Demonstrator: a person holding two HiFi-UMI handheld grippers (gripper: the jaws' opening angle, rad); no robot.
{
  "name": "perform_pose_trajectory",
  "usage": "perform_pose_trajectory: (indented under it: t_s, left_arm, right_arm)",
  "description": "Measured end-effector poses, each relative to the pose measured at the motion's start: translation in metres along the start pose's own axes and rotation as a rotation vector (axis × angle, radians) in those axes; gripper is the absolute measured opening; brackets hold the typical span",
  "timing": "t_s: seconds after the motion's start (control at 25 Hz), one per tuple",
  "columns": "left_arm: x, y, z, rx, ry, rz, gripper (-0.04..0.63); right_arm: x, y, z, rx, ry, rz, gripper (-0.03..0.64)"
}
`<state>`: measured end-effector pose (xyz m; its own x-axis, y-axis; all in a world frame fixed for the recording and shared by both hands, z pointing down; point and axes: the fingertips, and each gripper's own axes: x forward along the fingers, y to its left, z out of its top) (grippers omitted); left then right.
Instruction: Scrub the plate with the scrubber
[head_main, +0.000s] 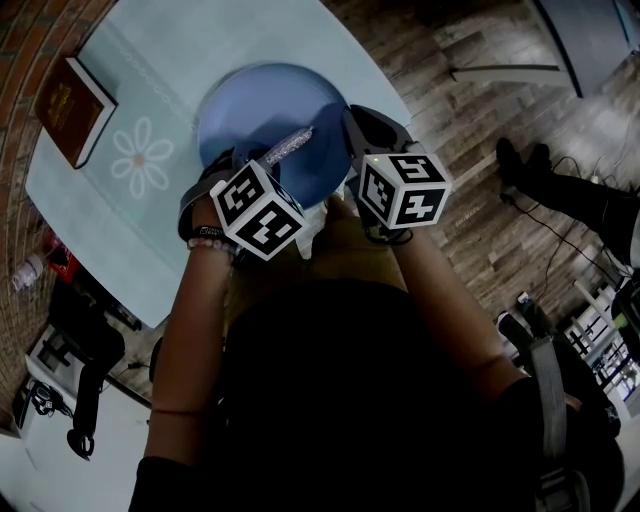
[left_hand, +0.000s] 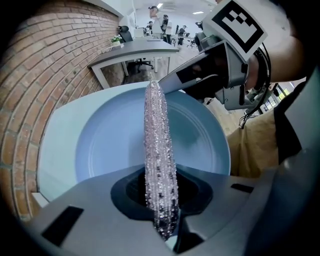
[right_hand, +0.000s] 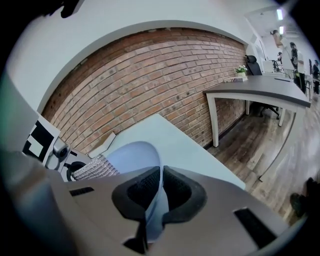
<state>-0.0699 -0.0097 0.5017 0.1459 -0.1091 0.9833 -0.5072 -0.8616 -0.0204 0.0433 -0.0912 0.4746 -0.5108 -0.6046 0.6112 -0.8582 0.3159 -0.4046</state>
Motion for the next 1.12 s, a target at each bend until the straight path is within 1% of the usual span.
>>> perform_pose_trajectory:
  t_s: [0.2,0.32,0.4,0.56,0.8,0.88,1.0,1.12]
  left_arm:
    - [-0.001,0.001,0.003,-0.010,-0.027,0.053,0.077]
    - [-0.002,0.001,0.005,-0.018,-0.041,0.081,0.078]
    - [-0.003,0.003,0.007,-0.044,-0.064,0.095,0.077]
    - [-0.008,0.005,0.015,-0.138,-0.143,0.113,0.078]
    - [-0.032,0.003,0.033,-0.243,-0.252,0.145,0.078]
    - [-0.045,0.002,0.038,-0.278,-0.305,0.160,0.078]
    - [-0.067,0.007,0.044,-0.320,-0.397,0.197,0.078]
    - [-0.093,0.015,0.046,-0.347,-0.471,0.261,0.078]
  right_arm:
    - [-0.007,0.002,0.002,-0.046,0.003,-0.015,0.048]
    - [-0.015,0.005,0.012,-0.080,-0.031,-0.007,0.048]
    - [-0.021,0.010,0.021,-0.119,-0.048,0.005,0.048]
    - [-0.035,0.016,0.036,-0.170,-0.076,0.031,0.048]
    - [-0.058,0.024,0.051,-0.232,-0.098,0.084,0.048]
    - [-0.062,0.029,0.055,-0.247,-0.107,0.094,0.048]
    - [-0.067,0.039,0.062,-0.266,-0.121,0.111,0.048]
    - [-0.074,0.051,0.066,-0.286,-0.135,0.130,0.048]
